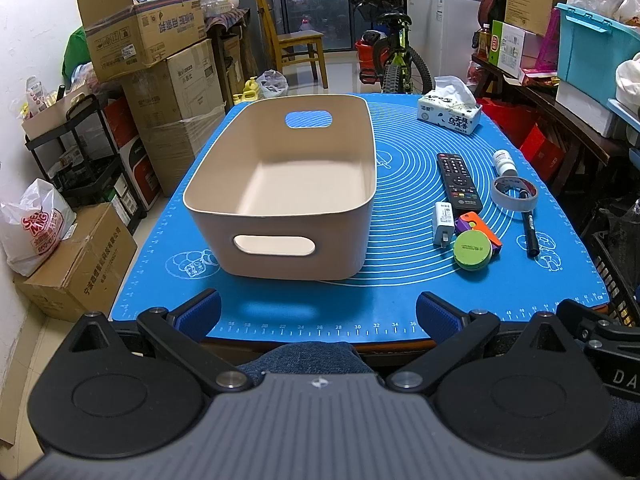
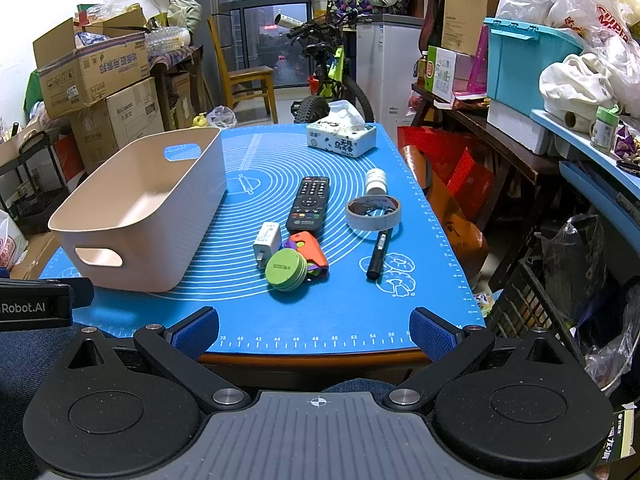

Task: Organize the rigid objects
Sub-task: 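Move the left gripper onto the beige bin's rim and clamp it, then grasp the green round tin with the right gripper, then carry the green tin into the bin and release it with the right gripper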

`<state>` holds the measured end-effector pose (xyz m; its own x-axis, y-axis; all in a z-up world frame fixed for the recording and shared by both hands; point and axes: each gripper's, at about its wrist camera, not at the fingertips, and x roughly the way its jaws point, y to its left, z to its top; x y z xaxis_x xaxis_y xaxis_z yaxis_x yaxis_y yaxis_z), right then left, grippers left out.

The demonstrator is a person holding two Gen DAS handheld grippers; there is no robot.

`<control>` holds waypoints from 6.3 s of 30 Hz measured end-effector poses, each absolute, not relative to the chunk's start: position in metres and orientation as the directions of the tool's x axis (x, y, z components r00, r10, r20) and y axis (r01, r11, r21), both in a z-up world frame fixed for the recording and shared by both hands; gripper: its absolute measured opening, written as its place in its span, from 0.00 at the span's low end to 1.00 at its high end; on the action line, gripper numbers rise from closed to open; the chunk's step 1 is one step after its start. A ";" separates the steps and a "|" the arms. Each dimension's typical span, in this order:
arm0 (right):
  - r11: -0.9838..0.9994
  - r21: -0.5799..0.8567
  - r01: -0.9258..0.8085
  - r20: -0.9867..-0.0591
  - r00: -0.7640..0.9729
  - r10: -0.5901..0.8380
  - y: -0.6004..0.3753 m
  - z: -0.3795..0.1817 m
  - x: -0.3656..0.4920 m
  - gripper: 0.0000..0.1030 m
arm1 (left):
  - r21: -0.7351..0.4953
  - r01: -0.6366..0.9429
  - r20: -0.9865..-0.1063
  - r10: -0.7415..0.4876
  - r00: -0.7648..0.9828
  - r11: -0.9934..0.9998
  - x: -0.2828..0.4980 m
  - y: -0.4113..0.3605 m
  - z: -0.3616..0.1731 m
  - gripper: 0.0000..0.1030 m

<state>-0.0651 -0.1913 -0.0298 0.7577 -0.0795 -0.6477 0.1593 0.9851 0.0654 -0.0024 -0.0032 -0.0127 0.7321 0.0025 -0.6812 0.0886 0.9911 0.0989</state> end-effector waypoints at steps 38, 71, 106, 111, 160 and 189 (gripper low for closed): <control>0.960 0.211 0.184 -0.597 0.802 -0.023 -0.211 0.036 0.028 0.98 | 0.135 -0.067 -0.636 0.138 0.759 0.989 0.096 0.078 0.100 0.99; 0.961 -0.020 0.274 -0.788 0.588 -0.184 -0.192 -0.108 0.102 0.97 | 0.079 0.035 -0.846 0.049 0.532 0.996 0.223 0.119 -0.023 0.80; 0.945 0.095 0.314 -0.815 0.570 -0.108 -0.177 -0.131 0.123 0.57 | 0.008 0.050 -0.889 -0.016 0.458 0.999 0.228 0.126 -0.046 0.06; 0.937 0.106 0.334 -0.813 0.571 -0.111 -0.181 -0.134 0.128 0.59 | 0.007 0.050 -0.890 -0.017 0.456 0.999 0.228 0.126 -0.047 0.06; 0.994 0.065 -0.088 -0.598 0.794 0.109 -0.060 -0.008 0.208 0.53 | -0.009 0.053 -0.891 -0.032 0.453 0.999 0.227 0.127 -0.049 0.05; 0.952 -0.026 -0.306 -0.935 0.343 0.085 0.025 -0.091 0.275 0.53 | -0.022 0.045 -0.899 -0.039 0.436 0.999 0.228 0.128 -0.049 0.05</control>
